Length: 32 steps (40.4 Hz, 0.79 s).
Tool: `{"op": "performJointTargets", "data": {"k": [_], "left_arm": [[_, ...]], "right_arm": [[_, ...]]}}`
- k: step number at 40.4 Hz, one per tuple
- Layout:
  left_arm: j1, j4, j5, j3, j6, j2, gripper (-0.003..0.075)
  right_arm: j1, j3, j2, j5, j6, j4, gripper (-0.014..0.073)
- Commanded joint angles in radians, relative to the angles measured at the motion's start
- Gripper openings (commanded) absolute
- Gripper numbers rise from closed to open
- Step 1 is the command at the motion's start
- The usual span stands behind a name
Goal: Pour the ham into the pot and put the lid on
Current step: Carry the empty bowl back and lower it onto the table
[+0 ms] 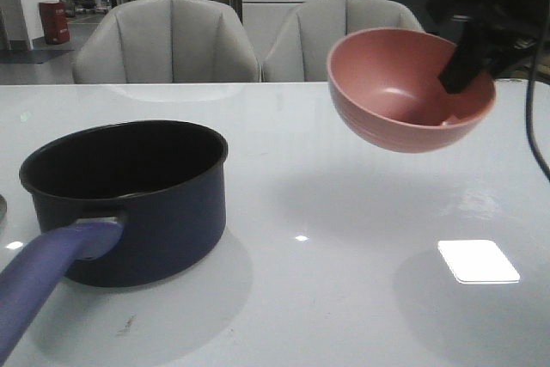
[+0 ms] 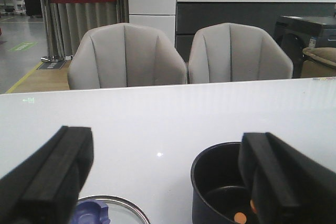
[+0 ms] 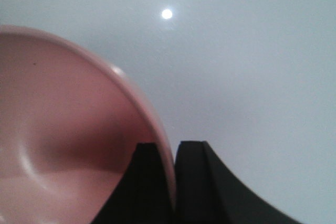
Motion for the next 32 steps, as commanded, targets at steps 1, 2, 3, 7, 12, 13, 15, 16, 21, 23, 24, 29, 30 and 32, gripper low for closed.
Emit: {"op": "performJointTargets", "data": {"k": [1,2,3,7,12,13,15,16,21,23,24,29,30,32], "left_arm": [[-0.008,-0.012,-0.084,-0.027,-0.001,0.008,0.0607],[-0.008,-0.012,-0.084,-0.027,-0.001,0.008,0.0607],[-0.008,-0.012,-0.084,-0.027,-0.001,0.008,0.0607],[-0.008,-0.012,-0.084,-0.027,-0.001,0.008,0.0607],[-0.008,-0.012,-0.084,-0.027,-0.001,0.008,0.0607],[-0.008,-0.012,-0.084,-0.027,-0.001,0.008,0.0607],[-0.008,-0.012,-0.084,-0.027,-0.001,0.008,0.0607],[-0.008,-0.012,-0.084,-0.027,-0.001,0.008,0.0607],[-0.008,-0.012,-0.084,-0.027,-0.001,0.008,0.0607],[-0.008,-0.012,-0.084,-0.027,-0.001,0.008,0.0607],[-0.008,-0.012,-0.084,-0.027,-0.001,0.008,0.0607],[-0.008,-0.012,-0.083,-0.027,-0.001,0.008,0.0607],[-0.008,-0.012,-0.083,-0.027,-0.001,0.008,0.0607],[-0.008,-0.012,-0.083,-0.027,-0.001,0.008,0.0607]], "right_arm": [[-0.029,-0.028,-0.014,0.025,0.079,-0.074,0.0139],[-0.031,-0.028,-0.007,0.037,0.097,-0.090,0.0139],[-0.032,-0.028,0.004,0.049,0.107,-0.112,0.0139],[-0.033,-0.028,0.045,0.072,0.114,-0.165,0.0139],[-0.035,-0.028,0.095,0.078,0.114,-0.178,0.0139],[-0.035,-0.028,0.103,0.078,0.114,-0.178,0.0139],[-0.035,-0.028,0.122,0.076,0.114,-0.178,0.0146],[-0.035,-0.028,0.131,0.076,0.114,-0.178,0.0150],[-0.035,-0.028,0.162,0.058,0.114,-0.178,0.0216],[-0.035,-0.029,0.167,0.051,0.114,-0.178,0.0272],[-0.035,-0.031,0.168,0.048,0.114,-0.178,0.0300],[-0.035,-0.063,0.170,0.066,0.114,-0.177,0.0426],[-0.035,-0.071,0.168,0.080,0.114,-0.177,0.0430],[-0.035,-0.087,0.161,0.116,0.113,-0.177,0.0435]]}}
